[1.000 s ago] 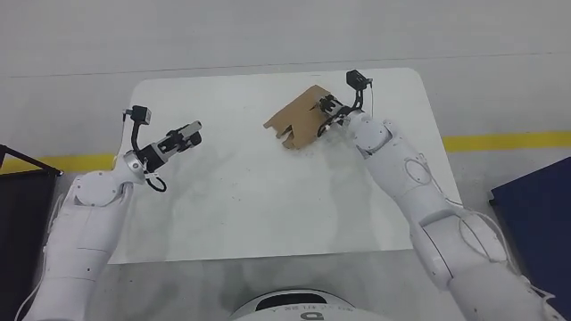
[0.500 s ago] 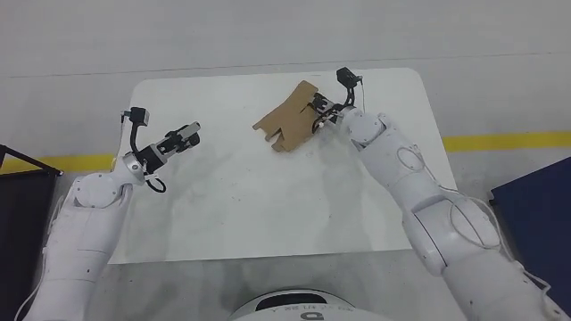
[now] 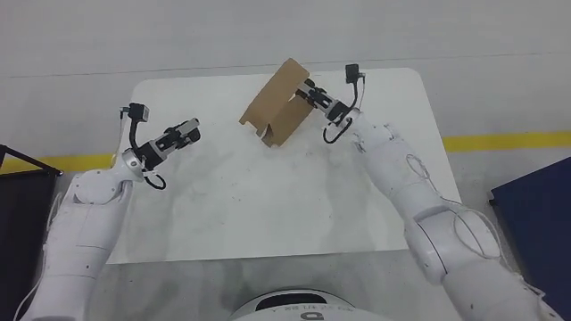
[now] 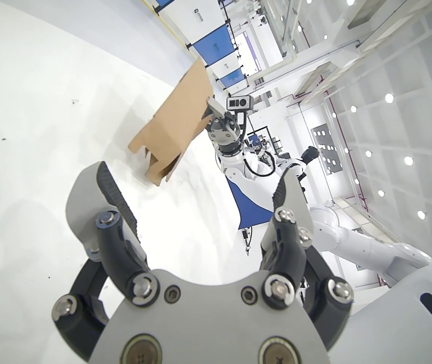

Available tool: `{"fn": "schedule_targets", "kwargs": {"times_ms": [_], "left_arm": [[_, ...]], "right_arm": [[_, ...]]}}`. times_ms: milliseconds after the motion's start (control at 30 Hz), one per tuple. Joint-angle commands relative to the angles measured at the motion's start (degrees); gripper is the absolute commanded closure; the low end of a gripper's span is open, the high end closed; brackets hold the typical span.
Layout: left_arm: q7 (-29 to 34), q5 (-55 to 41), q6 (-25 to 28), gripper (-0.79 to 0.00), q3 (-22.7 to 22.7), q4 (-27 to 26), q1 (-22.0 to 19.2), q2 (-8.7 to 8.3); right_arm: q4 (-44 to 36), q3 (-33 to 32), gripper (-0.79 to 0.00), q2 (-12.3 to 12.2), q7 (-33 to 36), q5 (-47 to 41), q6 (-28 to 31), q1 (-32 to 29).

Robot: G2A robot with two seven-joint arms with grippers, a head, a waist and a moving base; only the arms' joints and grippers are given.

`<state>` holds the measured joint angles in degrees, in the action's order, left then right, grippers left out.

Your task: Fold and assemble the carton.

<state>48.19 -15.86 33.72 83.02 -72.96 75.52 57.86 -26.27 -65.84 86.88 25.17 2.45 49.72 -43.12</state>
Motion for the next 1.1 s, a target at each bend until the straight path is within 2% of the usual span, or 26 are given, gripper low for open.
{"fn": "schedule_targets", "kwargs": {"times_ms": [0, 167, 333, 500, 733, 1067], "left_arm": [[0.53, -2.08, 0.6, -0.785, -0.08, 0.13, -0.06, 0.07], [3.17, -4.59, 0.22, -0.785, -0.43, 0.68, -1.06, 0.07], [1.96, -0.26, -0.17, -0.785, -1.98, -0.81, -1.98, 0.21], [1.35, 2.13, 0.02, -0.785, -3.57, -3.39, -2.3, 0.41], [6.17, 2.68, 1.22, -0.785, -7.66, -7.47, -4.0, 0.76], [5.36, 3.38, -0.29, -0.785, -11.22, -8.42, -7.2, 1.39]], "right_arm": [[-2.92, -0.53, 0.0, -0.43, 0.65, -0.62, 2.8, -1.61], [-14.87, -2.11, 0.0, -1.7, -0.85, -0.3, 8.28, -7.44], [-30.56, -4.13, 0.0, -2.61, -3.9, -4.61, 8.17, -15.84], [-39.37, -5.19, 0.0, -3.48, -2.33, -8.05, 5.42, -20.65], [-44.54, -5.58, 0.0, -4.06, -1.44, -11.6, 2.95, -23.16], [-45.02, -4.89, 0.0, -4.33, -1.37, -11.98, 1.85, -23.3]]}}
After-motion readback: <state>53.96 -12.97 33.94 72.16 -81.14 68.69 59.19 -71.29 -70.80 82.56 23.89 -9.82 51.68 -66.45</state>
